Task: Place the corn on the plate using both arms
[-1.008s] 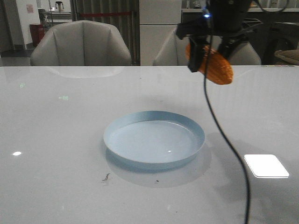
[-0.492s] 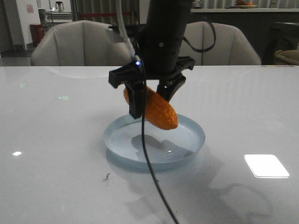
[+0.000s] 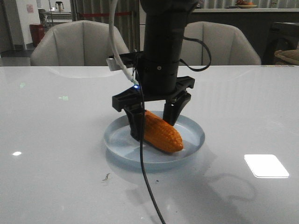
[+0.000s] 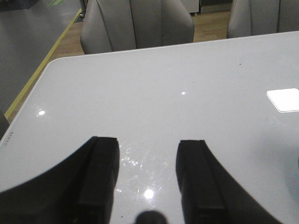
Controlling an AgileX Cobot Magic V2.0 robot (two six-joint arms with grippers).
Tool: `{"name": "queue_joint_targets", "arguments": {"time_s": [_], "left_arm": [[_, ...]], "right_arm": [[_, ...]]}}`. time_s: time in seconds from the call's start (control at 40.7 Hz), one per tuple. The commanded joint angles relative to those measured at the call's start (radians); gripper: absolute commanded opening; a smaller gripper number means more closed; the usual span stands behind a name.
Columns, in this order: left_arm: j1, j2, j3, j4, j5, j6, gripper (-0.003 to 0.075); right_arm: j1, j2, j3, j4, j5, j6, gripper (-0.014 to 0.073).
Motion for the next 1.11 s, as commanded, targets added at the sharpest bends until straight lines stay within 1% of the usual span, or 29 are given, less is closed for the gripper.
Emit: {"name": "queue_joint_targets", "arguments": {"time_s": [0.0, 0.098, 0.221, 0.393, 0.566, 0.639, 0.762, 0.984, 1.082], "left_arm": [[-0.001, -0.004, -0.031, -0.005, -0.069, -0.004, 0.0368], [-0.001, -0.004, -0.031, -0.005, -0.069, -0.004, 0.0368], [-0.001, -0.004, -0.031, -0.005, -0.069, -0.004, 0.0368], [-0.001, -0.004, -0.031, -0.005, -0.069, -0.004, 0.0368], [-0.001, -0.004, -0.031, -0.005, -0.071, -0.004, 0.0368], [-0.001, -0.004, -0.031, -0.005, -0.071, -0.004, 0.0368], [-0.001, -0.004, -0.031, -0.005, -0.071, -0.004, 0.0368], [-0.001, -0.004, -0.031, -0.005, -0.071, -0.004, 0.0368], [-0.001, -0.004, -0.031, -0.005, -0.071, -0.004, 0.0368]], "right_arm": [[-0.009, -0.101, -0.099, -0.052, 0.061, 0.0, 0.0591], [-0.023, -0.135, -0.168, -0.089, 0.102, 0.0, 0.0591], [-0.054, -0.206, -0.231, -0.074, 0.102, 0.025, 0.0591], [-0.117, -0.351, -0.233, -0.025, 0.088, 0.035, 0.0591], [-0.198, -0.497, -0.23, -0.024, 0.072, 0.026, 0.0591], [-0.24, -0.562, -0.203, -0.024, 0.07, 0.01, 0.0591], [-0.338, -0.673, -0.073, -0.024, 0.031, -0.008, 0.0591], [-0.54, -0.947, 0.321, -0.023, -0.14, -0.01, 0.0591], [-0.582, -1.077, 0.493, -0.023, -0.183, -0.041, 0.0591]]}}
